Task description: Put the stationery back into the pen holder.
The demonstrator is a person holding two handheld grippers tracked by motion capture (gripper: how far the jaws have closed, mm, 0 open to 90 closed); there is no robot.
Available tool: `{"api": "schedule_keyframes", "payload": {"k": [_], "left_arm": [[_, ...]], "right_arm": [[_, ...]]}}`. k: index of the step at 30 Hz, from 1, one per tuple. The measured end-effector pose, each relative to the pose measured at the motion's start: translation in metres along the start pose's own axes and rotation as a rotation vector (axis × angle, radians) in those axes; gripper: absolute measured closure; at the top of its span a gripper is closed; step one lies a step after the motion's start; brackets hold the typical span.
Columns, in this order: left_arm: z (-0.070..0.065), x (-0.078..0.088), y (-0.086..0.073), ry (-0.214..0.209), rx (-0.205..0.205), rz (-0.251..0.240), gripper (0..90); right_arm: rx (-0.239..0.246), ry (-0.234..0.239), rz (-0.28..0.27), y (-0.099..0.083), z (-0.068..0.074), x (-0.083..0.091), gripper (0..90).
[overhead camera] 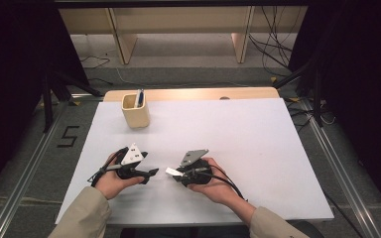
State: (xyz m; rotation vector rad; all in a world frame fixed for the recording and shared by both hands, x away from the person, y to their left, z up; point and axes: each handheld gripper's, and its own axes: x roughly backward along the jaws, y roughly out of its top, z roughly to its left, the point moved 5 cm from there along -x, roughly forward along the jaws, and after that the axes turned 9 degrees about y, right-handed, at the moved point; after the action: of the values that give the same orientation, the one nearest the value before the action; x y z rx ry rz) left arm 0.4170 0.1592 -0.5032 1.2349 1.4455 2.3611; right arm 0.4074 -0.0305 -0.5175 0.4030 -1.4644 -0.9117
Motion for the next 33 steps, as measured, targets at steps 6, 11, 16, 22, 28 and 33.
{"api": "schedule_keyframes", "payload": {"k": [6, 11, 16, 22, 28, 33], "left_arm": [[-0.004, 0.001, 0.002, -0.027, -0.017, -0.013, 27.7], [-0.01, 0.002, 0.004, -0.062, -0.03, -0.025, 27.9], [-0.019, 0.003, 0.007, -0.118, -0.05, -0.045, 28.1], [-0.028, 0.002, 0.007, -0.183, -0.086, -0.046, 28.7], [-0.045, 0.0, 0.012, -0.255, -0.15, -0.046, 29.7], [-0.062, -0.001, 0.015, -0.334, -0.231, -0.05, 32.8]], "right_arm": [[0.023, 0.02, 0.006, 0.001, 0.0, 0.015, 69.0], [0.053, 0.05, 0.026, -0.001, -0.001, 0.027, 69.1], [0.072, 0.078, 0.044, -0.005, -0.002, 0.039, 69.1], [0.099, 0.114, 0.079, -0.015, -0.001, 0.051, 69.0], [0.111, 0.142, 0.093, -0.021, 0.001, 0.057, 69.0], [0.125, 0.162, 0.1, -0.022, 0.004, 0.056, 69.0]]}}
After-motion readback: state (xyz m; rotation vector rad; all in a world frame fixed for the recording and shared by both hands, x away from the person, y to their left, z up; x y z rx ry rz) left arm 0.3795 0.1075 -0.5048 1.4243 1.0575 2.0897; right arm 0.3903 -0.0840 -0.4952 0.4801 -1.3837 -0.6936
